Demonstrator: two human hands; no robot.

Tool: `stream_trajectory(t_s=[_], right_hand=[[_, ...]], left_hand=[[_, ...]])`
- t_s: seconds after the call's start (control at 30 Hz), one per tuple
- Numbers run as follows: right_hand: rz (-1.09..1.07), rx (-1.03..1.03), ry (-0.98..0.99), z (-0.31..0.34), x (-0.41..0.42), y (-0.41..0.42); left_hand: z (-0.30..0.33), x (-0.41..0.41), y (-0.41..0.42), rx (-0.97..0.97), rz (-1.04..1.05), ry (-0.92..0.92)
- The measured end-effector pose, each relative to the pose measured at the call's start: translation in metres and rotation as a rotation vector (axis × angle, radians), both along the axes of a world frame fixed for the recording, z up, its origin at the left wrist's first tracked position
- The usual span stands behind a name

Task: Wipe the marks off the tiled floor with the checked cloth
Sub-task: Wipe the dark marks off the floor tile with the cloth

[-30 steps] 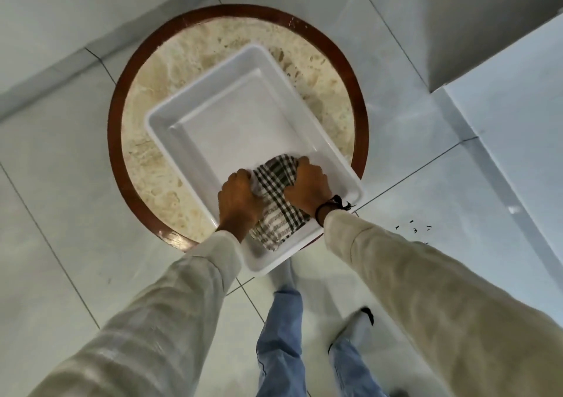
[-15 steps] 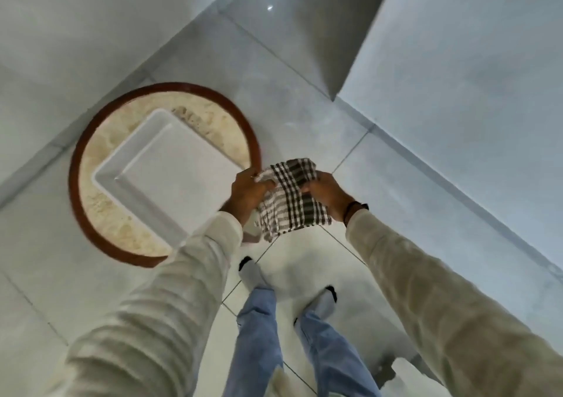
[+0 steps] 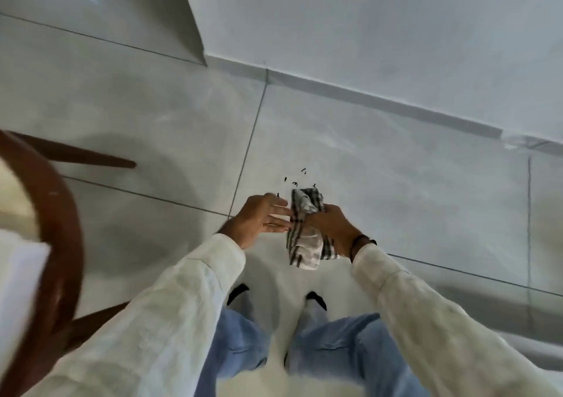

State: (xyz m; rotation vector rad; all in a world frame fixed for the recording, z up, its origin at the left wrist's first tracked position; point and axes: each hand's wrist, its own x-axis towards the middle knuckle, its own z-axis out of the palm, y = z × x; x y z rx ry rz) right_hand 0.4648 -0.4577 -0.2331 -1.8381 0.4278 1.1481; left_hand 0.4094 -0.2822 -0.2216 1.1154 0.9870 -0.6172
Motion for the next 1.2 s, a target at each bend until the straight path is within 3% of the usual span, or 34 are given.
stream_trajectory(t_s=[0.07, 0.13, 0.2, 0.3, 0.43, 0.7, 0.83, 0.9, 1.0, 1.07, 1.2], right_hand=[[-0.064, -0.092, -0.041, -0.072, 0.001, -0.009], [-0.04, -0.247, -0.123, -0.143, 0.005, -0.017], [0.035, -0.377, -0.247, -0.208, 0.015, -0.025], [0.286, -0.554, -0.44, -0.278, 0.029, -0.028], [0.703, -0.739, -0.723, -0.334, 0.029, -0.016], [1.17, -0.593, -1.04, -0.359, -0.009, -0.032], [0.904, -0.765, -0.951, -0.357, 0.025, -0.027], [0.831, -0.738, -0.953, -0.367, 0.019, 0.004], [1.061, -0.597, -1.111, -0.378, -0.009, -0.004], [1.067, -0.59, -1.162, -0.37, -0.003, -0.027], [0.747, -0.762, -1.031, -0.37, 0.027, 0.008]], left_hand=[[-0.079, -0.002, -0.003, 0.304, -0.227, -0.014], [-0.155, -0.009, 0.001, 0.674, -0.607, -0.065], [-0.224, -0.014, 0.011, 0.875, -0.852, -0.107], [-0.307, -0.007, 0.026, 1.095, -1.027, -0.16], [-0.383, 0.006, 0.041, 1.256, -1.034, -0.286], [-0.432, 0.0, 0.051, 1.459, -0.949, -0.462], [-0.439, 0.0, 0.05, 1.501, -0.913, -0.475], [-0.441, -0.001, 0.05, 1.528, -0.89, -0.492], [-0.441, -0.001, 0.051, 1.535, -0.86, -0.515], [-0.439, -0.001, 0.05, 1.529, -0.846, -0.521], [-0.438, 0.0, 0.064, 1.506, -0.837, -0.592]])
